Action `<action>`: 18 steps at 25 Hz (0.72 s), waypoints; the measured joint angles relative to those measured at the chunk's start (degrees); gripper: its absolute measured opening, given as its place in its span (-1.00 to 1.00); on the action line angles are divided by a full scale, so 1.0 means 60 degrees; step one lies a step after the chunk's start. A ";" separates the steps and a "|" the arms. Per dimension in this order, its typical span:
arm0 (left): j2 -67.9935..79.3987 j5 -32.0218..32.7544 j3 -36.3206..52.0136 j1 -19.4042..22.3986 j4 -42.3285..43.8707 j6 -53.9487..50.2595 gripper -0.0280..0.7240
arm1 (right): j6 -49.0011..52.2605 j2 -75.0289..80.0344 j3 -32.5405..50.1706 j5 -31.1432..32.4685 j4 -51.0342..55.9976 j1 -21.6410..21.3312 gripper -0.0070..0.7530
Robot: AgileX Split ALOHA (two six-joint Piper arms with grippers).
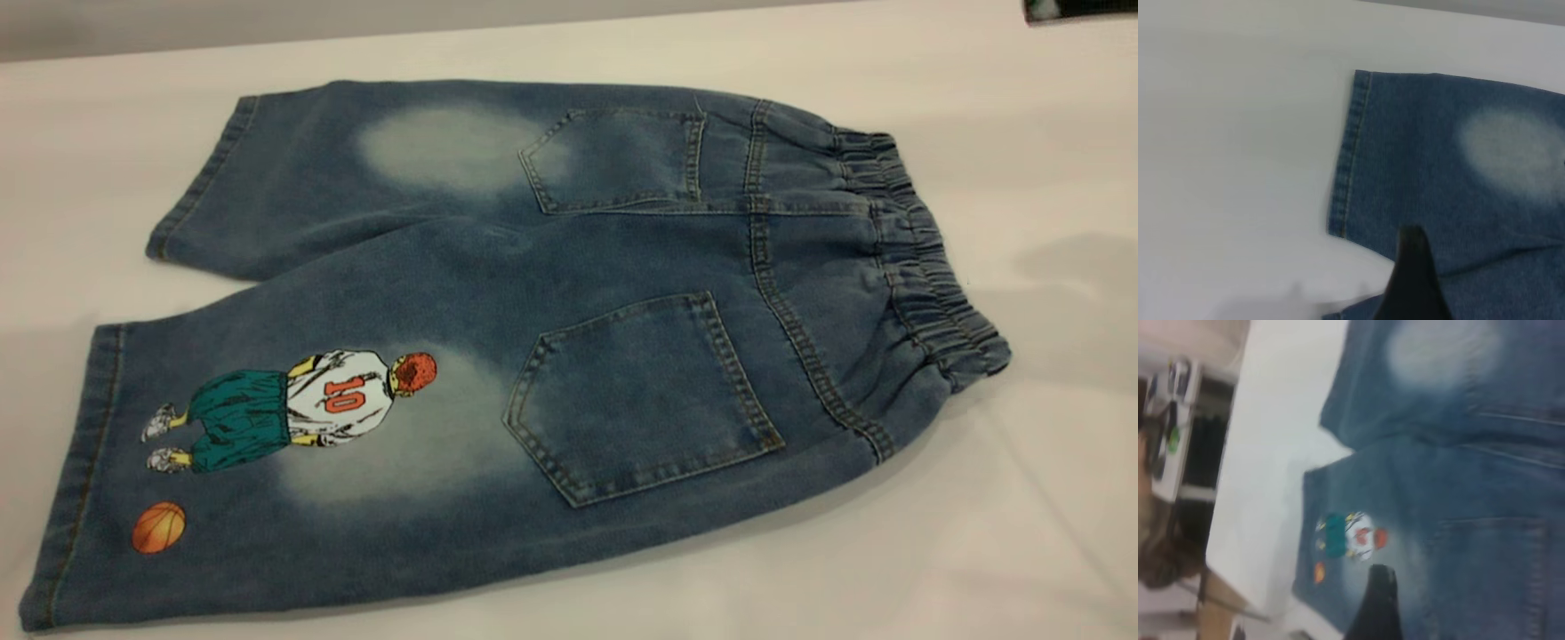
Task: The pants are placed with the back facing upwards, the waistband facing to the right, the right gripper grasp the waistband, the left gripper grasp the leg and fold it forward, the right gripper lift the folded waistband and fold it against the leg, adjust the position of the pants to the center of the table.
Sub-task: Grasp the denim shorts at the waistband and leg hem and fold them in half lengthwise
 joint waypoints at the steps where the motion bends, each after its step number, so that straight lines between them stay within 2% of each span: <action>1: 0.0000 0.0000 0.0000 0.0000 -0.0009 0.0008 0.39 | -0.0148 0.0150 0.0063 0.0000 0.0075 -0.0102 0.57; 7: 0.0000 0.0000 0.0000 0.0000 -0.0025 0.0008 0.39 | -0.0994 0.1351 0.0495 -0.0178 0.0465 -0.0292 0.57; 15: 0.0000 0.0000 0.0000 0.0000 -0.0025 0.0008 0.39 | -0.0967 0.2797 0.0529 -0.0773 0.0536 -0.0815 0.57; 18: 0.0000 0.0000 0.0000 0.0000 -0.0025 0.0008 0.39 | -0.0875 0.3134 0.0529 -0.1401 0.0382 -0.0806 0.57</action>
